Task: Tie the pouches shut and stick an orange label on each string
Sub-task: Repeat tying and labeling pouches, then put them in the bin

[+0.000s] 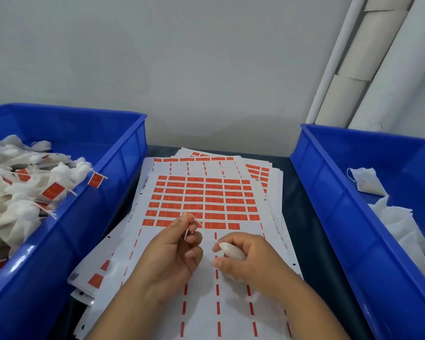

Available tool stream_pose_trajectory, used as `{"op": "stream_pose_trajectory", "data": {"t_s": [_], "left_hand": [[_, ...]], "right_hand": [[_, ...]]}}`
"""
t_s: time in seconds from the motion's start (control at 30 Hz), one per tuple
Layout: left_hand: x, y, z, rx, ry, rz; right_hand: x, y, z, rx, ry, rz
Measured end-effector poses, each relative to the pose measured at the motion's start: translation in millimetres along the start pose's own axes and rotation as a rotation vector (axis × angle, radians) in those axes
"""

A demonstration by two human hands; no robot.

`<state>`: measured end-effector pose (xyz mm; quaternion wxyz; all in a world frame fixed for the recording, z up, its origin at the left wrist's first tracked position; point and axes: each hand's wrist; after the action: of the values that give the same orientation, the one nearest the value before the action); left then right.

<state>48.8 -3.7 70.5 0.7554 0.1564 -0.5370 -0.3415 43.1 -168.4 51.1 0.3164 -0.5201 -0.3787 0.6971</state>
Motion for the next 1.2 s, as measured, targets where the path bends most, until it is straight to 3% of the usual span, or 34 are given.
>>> {"op": "stream_pose_trajectory", "data": {"t_s": [0.3,0.4,0.47,0.53,0.6,0.77,0.87,1.07,1.2], "left_hand": [[-5,7,-7,0.003,0.016,0.129],[-6,5,-8,0.021,0.022,0.077],[-5,4,-9,0.087,0.083,-0.154],[-4,-2,-11,0.215,0.177,-0.697],[-4,-12,-11,0.345,0.136,-1.181],[-6,-29,-12,0.483,-0.157,-1.666],[-8,-32,-10,0.588,-0.280,-1.687],[-12,-28,-7,0.883,-0.200,-1.548],[-12,-29,-9,0.945,-0.139,-1.512]], "right_hand": [[-17,-6,7,0.123,-0.158,-0.078],[-20,-4,8,0.148,-0.108,-0.185],[-22,-2,8,0.117,-0.041,-0.428],[-25,0,5,0.078,0.002,-0.825],[-28,2,2,0.055,0.069,-1.048],[-17,3,-2,0.118,0.306,-0.647],[-11,7,-5,0.143,0.379,-0.379],[-5,8,-3,0.053,0.238,-0.057],[2,5,-2,-0.003,0.086,0.128]]}}
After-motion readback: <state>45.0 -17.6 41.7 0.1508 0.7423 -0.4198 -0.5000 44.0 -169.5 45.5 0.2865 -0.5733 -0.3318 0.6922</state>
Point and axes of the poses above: each hand's wrist, its own z-axis away from the middle knuckle, its own x-axis out of the palm, y = z × x, and after that the axes turned 4 degrees about x, right-handed
